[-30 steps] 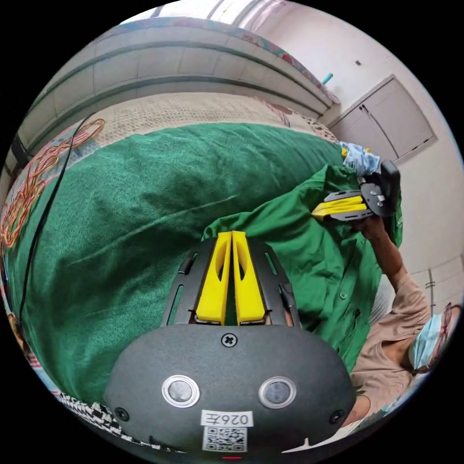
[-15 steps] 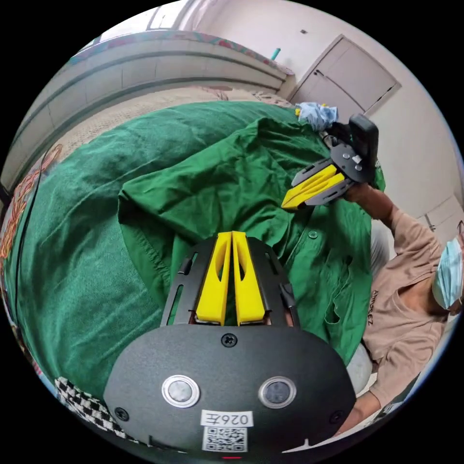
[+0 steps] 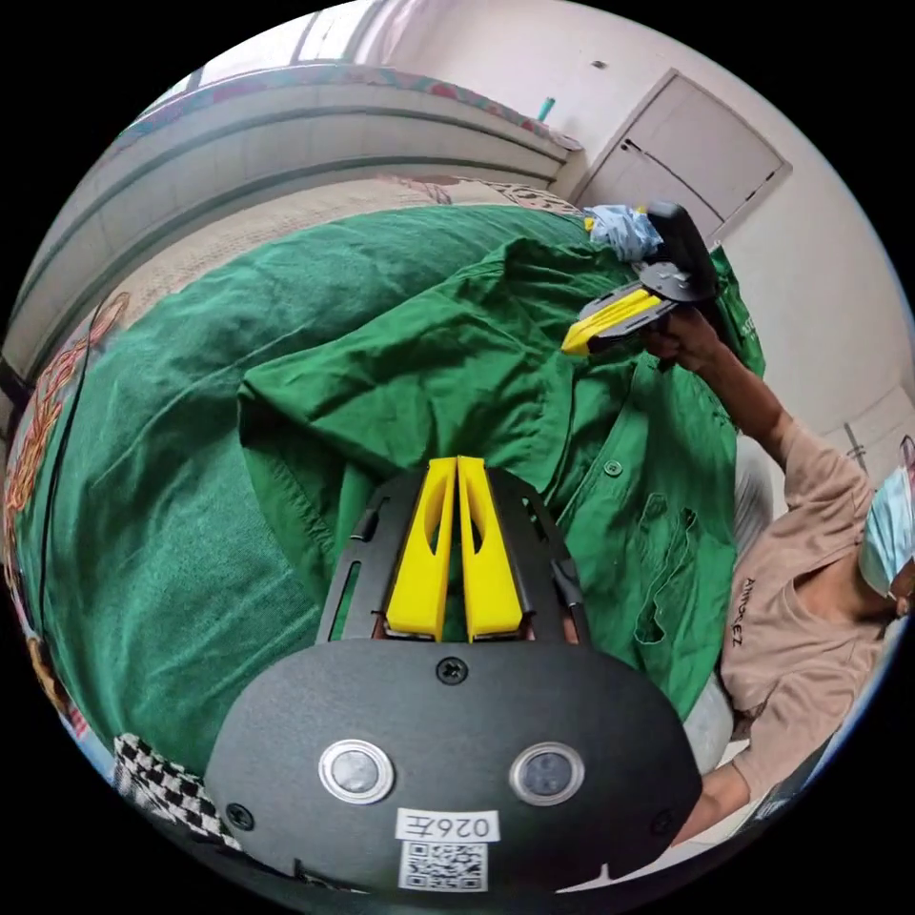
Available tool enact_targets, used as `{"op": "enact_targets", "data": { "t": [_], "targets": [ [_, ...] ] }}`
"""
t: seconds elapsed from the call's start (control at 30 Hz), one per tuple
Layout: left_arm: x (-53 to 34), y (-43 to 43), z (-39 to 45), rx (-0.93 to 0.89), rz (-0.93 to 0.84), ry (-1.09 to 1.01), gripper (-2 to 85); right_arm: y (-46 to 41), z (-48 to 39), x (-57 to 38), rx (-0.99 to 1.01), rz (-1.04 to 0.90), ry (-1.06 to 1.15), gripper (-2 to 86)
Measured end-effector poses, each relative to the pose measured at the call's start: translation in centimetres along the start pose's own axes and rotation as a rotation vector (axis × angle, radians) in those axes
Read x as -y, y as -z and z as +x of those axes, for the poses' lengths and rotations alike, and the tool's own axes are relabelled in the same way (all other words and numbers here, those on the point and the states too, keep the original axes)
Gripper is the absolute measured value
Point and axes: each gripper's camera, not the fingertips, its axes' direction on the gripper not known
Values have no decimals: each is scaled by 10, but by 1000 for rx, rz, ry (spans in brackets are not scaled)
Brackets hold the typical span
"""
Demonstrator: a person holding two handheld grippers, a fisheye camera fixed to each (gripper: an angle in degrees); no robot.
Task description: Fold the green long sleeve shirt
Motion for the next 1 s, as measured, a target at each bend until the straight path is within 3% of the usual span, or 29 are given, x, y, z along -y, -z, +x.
{"op": "enact_targets", "data": {
  "t": [0.1, 0.3, 0.37, 0.47, 0.53, 0.63, 0.8, 0.87, 1.0],
  "targets": [
    [-25, 89, 37, 79, 131, -8, -10, 69, -10, -101, -150, 63, -47, -9],
    [-127, 301, 182, 152, 742, -141, -10, 228, -72, -370, -300, 468, -154, -9],
    [-177, 360, 234, 31, 1051, -222, -10, 270, -104, -482, -312, 716, -153, -9],
    [-224, 403, 285, -133, 1366, -304, -10, 300, -143, -611, -303, 1034, -97, -9],
    [-237, 418, 310, -219, 1471, -372, -10, 306, -163, -667, -302, 1127, -60, -10],
    [-226, 435, 344, -321, 1431, -433, -9, 308, -184, -722, -243, 1096, -40, -10],
    [-167, 413, 409, -129, 1146, -276, 5, 295, -180, -767, -218, 929, -182, -9],
    [-132, 377, 439, -41, 1012, -225, 54, 280, -167, -792, -208, 874, -288, -8],
    [-69, 318, 459, -162, 894, -167, 78, 253, -150, -830, -157, 786, -396, 2]
  ]
}}
